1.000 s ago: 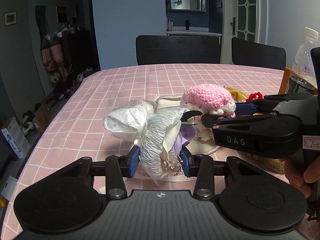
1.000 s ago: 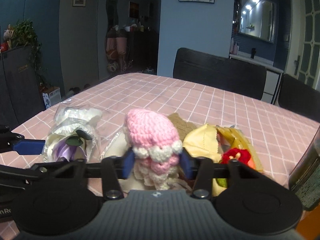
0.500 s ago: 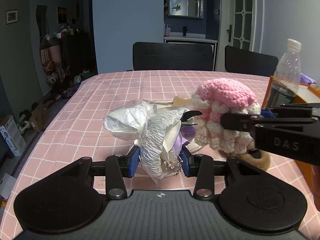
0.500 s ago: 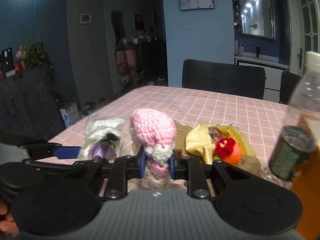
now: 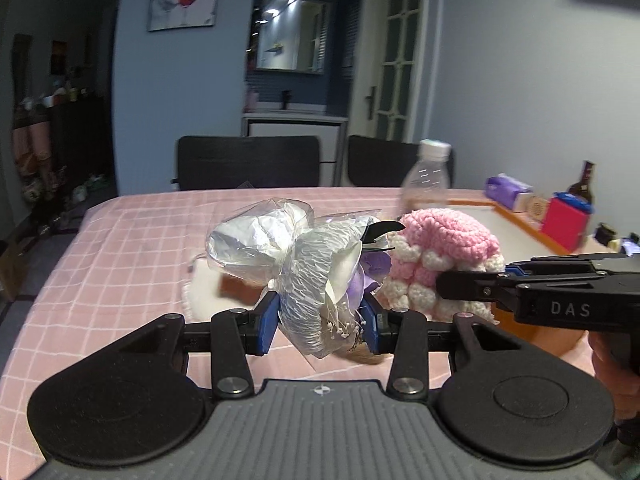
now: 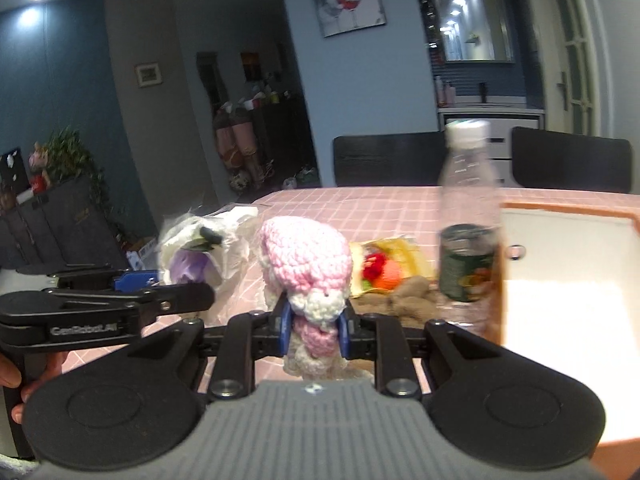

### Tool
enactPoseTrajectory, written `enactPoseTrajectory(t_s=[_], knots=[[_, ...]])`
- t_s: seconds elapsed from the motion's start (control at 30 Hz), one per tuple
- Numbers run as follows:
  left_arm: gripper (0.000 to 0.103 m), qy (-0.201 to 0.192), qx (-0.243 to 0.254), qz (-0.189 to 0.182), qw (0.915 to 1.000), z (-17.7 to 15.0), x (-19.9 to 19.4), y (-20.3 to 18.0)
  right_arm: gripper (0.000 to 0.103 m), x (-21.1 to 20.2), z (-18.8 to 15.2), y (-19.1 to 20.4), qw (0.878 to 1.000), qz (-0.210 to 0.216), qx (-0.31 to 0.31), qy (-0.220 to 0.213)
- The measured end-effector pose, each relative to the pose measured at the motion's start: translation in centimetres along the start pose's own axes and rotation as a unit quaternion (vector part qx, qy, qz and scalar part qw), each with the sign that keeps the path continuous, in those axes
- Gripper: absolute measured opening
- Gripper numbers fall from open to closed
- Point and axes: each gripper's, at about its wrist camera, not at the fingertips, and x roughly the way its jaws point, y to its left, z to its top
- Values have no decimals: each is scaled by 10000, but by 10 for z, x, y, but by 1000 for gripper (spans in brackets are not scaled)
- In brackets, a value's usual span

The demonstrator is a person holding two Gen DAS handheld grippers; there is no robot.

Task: Organize soft objects
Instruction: 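Carry the bouquet and pink toy into the white box and open both grippers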

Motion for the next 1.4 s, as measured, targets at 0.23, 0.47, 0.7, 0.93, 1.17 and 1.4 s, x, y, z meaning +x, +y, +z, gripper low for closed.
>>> enactPoseTrajectory(t_s=[0.23, 0.47, 0.7, 0.93, 1.17, 1.4], knots=[[48, -340, 381, -779, 9956, 19, -17, -50, 21, -54, 12, -31, 9974, -663, -42, -273], [48, -560, 882, -1607, 9815, 44, -8, -115, 21, -82, 24, -76, 9910, -1320, 121, -154], [48, -234, 1160, -2038, 9718, 60, 42, -171, 21, -80, 24, -122, 9800, -1963, 43, 314], [48, 331, 1525, -2028, 9667, 55, 99, -207, 21, -46, 15, -161, 9669, -2360, -193, 951], [48, 1142, 1344, -2259, 9581, 48, 149, -214, 22, -20, 5, -184, 9592, -2390, -274, 1485], [48, 1545, 1378, -2181, 9537, 41, 181, -220, 23, -2, -2, -196, 9516, -2387, -370, 1900]])
